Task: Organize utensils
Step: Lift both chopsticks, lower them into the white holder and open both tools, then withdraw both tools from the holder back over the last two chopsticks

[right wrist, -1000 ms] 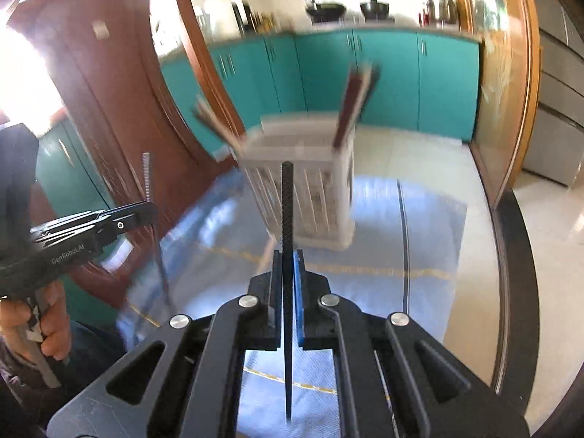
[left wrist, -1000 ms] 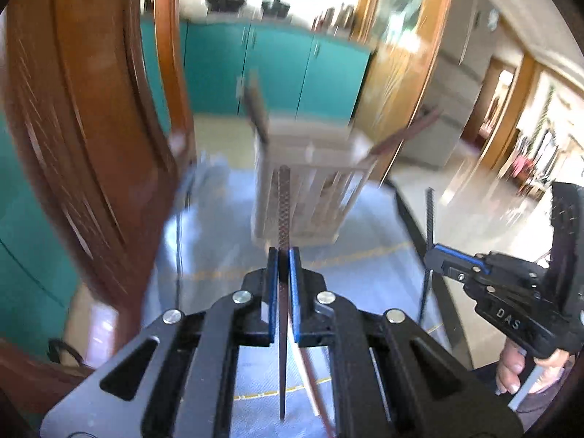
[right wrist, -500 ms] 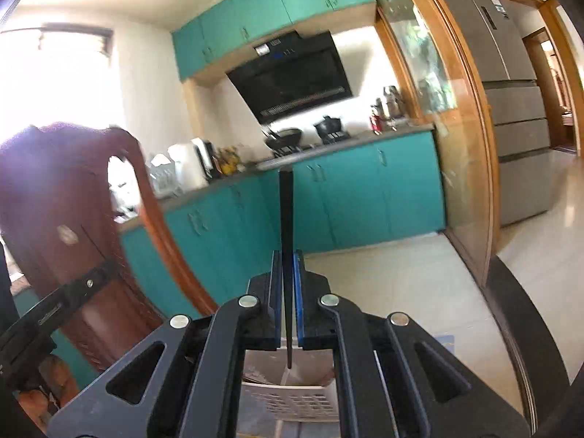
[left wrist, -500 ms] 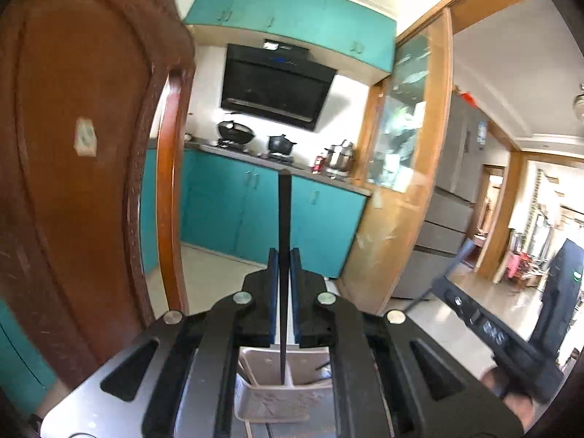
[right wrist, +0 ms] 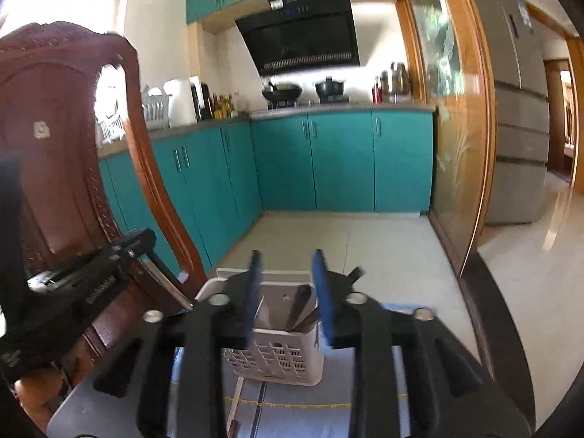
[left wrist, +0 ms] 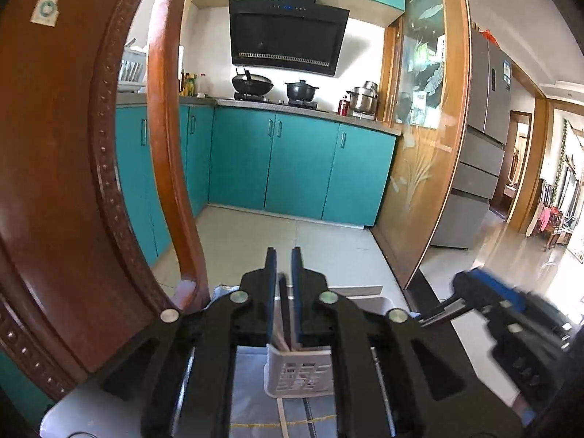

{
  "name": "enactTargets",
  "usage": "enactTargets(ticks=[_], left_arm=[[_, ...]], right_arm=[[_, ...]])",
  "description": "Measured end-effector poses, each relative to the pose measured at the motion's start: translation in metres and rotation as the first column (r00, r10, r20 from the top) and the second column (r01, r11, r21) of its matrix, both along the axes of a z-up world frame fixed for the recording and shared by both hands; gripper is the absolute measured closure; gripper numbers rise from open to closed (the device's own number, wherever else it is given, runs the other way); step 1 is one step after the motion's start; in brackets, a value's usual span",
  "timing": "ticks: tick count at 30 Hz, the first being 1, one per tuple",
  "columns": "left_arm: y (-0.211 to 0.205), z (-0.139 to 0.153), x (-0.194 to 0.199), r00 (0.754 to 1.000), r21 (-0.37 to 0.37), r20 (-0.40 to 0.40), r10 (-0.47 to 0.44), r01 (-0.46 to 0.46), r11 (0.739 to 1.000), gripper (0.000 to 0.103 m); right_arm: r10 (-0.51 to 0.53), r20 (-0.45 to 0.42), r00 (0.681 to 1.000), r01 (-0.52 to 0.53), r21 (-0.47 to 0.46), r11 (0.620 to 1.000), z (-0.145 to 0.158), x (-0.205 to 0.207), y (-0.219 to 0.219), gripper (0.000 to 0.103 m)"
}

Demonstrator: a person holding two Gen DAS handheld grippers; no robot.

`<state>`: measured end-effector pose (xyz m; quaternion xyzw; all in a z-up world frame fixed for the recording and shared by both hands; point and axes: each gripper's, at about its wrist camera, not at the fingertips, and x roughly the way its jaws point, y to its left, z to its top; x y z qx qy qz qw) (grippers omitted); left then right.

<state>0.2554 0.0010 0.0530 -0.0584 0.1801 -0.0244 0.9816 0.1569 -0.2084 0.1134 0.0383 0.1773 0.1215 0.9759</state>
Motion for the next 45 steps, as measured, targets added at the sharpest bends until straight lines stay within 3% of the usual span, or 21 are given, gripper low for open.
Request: enactTargets(ticks=[5,7,10,11,12,14,16,19,24,27,29,32,35,37,43,45], left_arm=[[0.014,0.005,-0.038,0.997,-0.018,0.071,-0.012,0.014,1.000,0.070],[0.018,0.004,-0.055,0.995,-0.003,0.099,-0.012,0.013,1.000,0.070],[0.019,-0.007,-0.070,0.995,0.048,0.098,0.002,-0.006,0.999,0.066],[0.019,-0.012,-0.072,0.996,0.065,0.085,0.003,-0.009,0.998,0.065],[0.018,-0.017,-0.074,0.997,0.075,0.074,0.005,-0.010,0.997,0.064],[0.019,-0.032,-0.072,1.000,0.093,0.020,0.015,-0.017,0.996,0.064],[0.019,-0.045,-0.067,0.999,0.104,-0.035,0.025,-0.021,0.994,0.064],[0.024,-0.059,-0.059,0.995,0.092,-0.096,0.020,-0.012,0.996,0.064],[0.022,-0.066,-0.052,0.990,0.122,-0.138,0.030,-0.013,0.993,0.060],[0.020,-0.076,-0.046,0.983,0.129,-0.183,0.032,-0.008,0.992,0.059],[0.019,-0.083,-0.041,0.974,0.117,-0.224,0.022,0.004,0.993,0.059],[0.019,-0.098,-0.023,0.946,0.084,-0.324,-0.015,0.045,0.995,0.059],[0.020,-0.125,-0.004,0.898,-0.007,-0.433,-0.075,0.080,0.997,0.063],[0.016,-0.144,0.011,0.852,-0.056,-0.510,-0.118,0.104,0.993,0.067],[-0.007,-0.179,0.031,0.792,0.001,-0.602,-0.103,0.130,0.992,0.069],[-0.010,-0.187,0.037,0.774,0.030,-0.628,-0.086,0.134,0.991,0.076]], right_arm=[[0.110,0.049,0.993,-0.110,-0.003,0.994,-0.012,-0.053,-0.002,0.063],[0.214,-0.103,0.971,-0.217,-0.024,0.976,-0.048,-0.053,0.010,0.061],[0.239,-0.414,0.878,-0.273,-0.026,0.962,-0.119,-0.025,0.030,0.061],[0.226,-0.505,0.833,-0.274,-0.023,0.961,-0.142,-0.016,0.036,0.061],[0.227,-0.598,0.769,-0.292,-0.012,0.956,-0.167,-0.007,0.044,0.061],[0.220,-0.686,0.693,-0.298,0.006,0.955,-0.194,-0.002,0.052,0.062],[0.224,-0.725,0.651,-0.320,0.006,0.947,-0.207,-0.006,0.060,0.062],[0.186,-0.706,0.684,-0.354,-0.099,0.930,-0.210,-0.020,0.073,0.061],[0.169,-0.694,0.700,-0.397,-0.181,0.900,-0.211,-0.030,0.083,0.061],[0.064,-0.660,0.749,-0.369,-0.335,0.867,-0.209,-0.029,0.088,0.062],[0.079,-0.671,0.737,-0.359,-0.289,0.888,-0.207,-0.024,0.082,0.062],[0.074,-0.669,0.739,-0.327,-0.260,0.909,-0.201,-0.023,0.068,0.063],[0.071,-0.670,0.739,-0.290,-0.221,0.931,-0.195,-0.018,0.056,0.062],[0.067,-0.676,0.734,-0.275,-0.205,0.939,-0.194,-0.014,0.046,0.062],[0.102,-0.693,0.713,-0.308,-0.178,0.935,-0.197,-0.014,0.050,0.062],[0.120,-0.693,0.711,-0.320,-0.167,0.932,-0.196,-0.015,0.051,0.062]])
